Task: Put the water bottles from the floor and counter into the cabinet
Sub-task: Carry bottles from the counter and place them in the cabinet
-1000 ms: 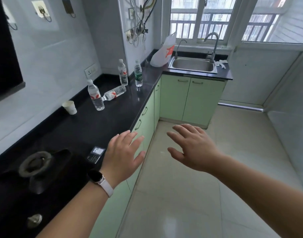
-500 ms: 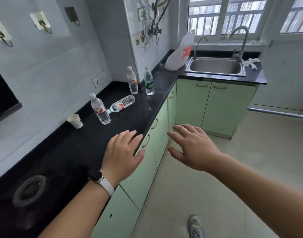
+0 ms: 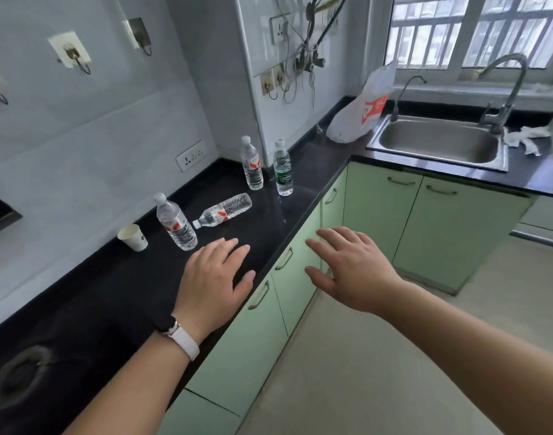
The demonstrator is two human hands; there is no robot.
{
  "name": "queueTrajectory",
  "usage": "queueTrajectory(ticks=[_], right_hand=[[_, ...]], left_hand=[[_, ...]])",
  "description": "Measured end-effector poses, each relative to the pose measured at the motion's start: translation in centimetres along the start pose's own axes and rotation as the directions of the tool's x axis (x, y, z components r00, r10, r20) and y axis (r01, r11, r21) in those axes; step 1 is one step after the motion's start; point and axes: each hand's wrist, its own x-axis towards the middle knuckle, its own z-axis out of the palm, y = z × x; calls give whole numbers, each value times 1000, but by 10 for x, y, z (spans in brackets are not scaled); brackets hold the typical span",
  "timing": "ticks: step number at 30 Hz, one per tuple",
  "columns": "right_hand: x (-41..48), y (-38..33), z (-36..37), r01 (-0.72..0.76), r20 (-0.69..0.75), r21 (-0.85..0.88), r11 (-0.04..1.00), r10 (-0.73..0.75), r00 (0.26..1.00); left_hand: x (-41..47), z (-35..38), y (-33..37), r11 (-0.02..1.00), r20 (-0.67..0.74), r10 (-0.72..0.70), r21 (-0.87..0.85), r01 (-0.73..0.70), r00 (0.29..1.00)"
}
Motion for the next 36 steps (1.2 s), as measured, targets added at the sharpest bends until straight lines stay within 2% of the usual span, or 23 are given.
queueTrajectory(ticks=[6, 14, 21, 26, 32, 36], right_hand=[[57, 13, 19, 76, 69, 32, 997, -78, 995], [154, 15, 58, 133, 102, 26, 991, -135, 986], [252, 7, 83, 224, 160, 10, 974, -223, 962], [307, -9, 97, 275, 141, 1, 962, -272, 952], [349, -23, 125, 327, 211, 11, 945, -322, 923], [378, -31, 146, 369, 260, 20, 929, -361, 896]], left_hand=[[20, 23, -28, 995, 29, -98, 16, 97, 995], [67, 79, -81, 993, 10, -117, -9, 117, 993], [108, 119, -144, 979, 45, -198, -39, 200, 979], [117, 139, -181, 969, 58, -245, -25, 247, 968], [106, 149, -208, 925, 133, -377, -2, 381, 917], [97, 151, -218, 845, 84, -532, -3, 534, 842]])
